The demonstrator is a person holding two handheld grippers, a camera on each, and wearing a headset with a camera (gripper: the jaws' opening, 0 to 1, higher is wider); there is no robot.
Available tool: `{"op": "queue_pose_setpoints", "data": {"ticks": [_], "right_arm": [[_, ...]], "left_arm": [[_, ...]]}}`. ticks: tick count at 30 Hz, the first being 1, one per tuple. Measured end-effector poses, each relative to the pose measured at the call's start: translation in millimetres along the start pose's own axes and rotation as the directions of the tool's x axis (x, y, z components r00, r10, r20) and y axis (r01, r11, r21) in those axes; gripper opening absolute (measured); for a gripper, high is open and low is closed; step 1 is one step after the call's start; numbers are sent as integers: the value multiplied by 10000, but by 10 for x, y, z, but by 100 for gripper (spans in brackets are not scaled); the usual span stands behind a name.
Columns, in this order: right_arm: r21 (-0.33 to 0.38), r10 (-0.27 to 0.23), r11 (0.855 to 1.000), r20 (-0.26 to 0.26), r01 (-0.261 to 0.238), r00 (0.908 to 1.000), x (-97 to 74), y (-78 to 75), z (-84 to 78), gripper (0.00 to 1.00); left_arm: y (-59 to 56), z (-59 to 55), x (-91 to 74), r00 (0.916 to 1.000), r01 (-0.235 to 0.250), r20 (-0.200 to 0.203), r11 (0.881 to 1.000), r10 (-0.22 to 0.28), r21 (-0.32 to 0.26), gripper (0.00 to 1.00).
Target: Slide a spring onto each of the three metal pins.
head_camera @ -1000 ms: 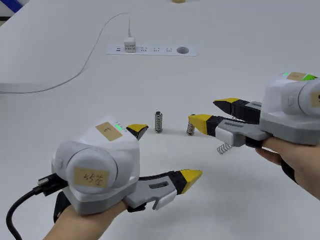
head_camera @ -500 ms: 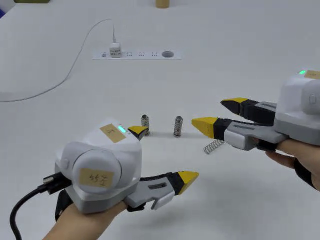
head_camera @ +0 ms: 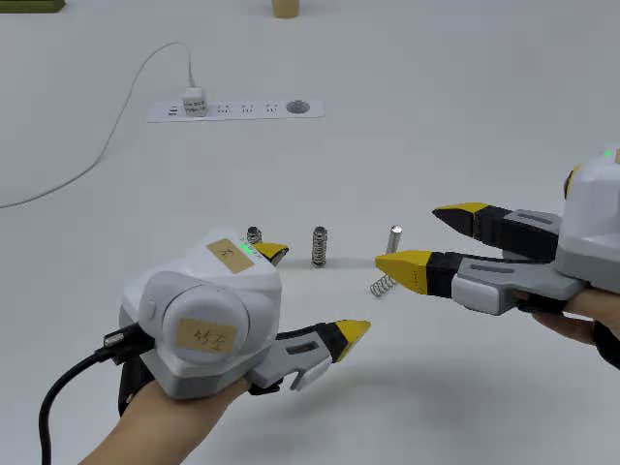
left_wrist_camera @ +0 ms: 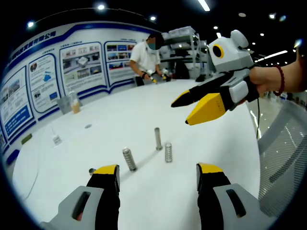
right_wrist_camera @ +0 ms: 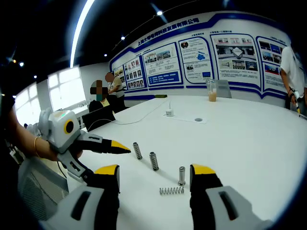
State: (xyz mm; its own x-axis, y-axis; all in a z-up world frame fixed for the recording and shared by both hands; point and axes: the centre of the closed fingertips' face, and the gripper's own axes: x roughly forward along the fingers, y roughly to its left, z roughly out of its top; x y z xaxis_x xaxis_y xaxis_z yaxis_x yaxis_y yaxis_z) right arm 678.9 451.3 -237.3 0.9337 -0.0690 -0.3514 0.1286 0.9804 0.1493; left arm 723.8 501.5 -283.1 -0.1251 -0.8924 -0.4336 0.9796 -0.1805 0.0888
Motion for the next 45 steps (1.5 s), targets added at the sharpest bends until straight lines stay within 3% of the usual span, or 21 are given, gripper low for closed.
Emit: {"op": "queue_pose_setpoints", "data": {"ticks": [12,17,35,45], "right_arm": [[-36,94,9999,-111,-94,9999,-143,-19,-118,61],[-175,88,9998,-331,-94,9994,-184,-23,-212,61],[1,-13,10000,-174,13,9998,-281,-63,-292,59],[-39,76,10000,-251,-77,9997,-302,-38,-371,59]], "left_arm": [[-79,-26,230,9991,378,-214,9991,-374,177,54],[-80,-32,347,9985,457,-284,9989,-458,-64,48],[-138,-137,586,9930,982,-582,9923,-1027,-749,35],[-182,-200,697,9884,1256,-752,9888,-1317,-800,29]]}}
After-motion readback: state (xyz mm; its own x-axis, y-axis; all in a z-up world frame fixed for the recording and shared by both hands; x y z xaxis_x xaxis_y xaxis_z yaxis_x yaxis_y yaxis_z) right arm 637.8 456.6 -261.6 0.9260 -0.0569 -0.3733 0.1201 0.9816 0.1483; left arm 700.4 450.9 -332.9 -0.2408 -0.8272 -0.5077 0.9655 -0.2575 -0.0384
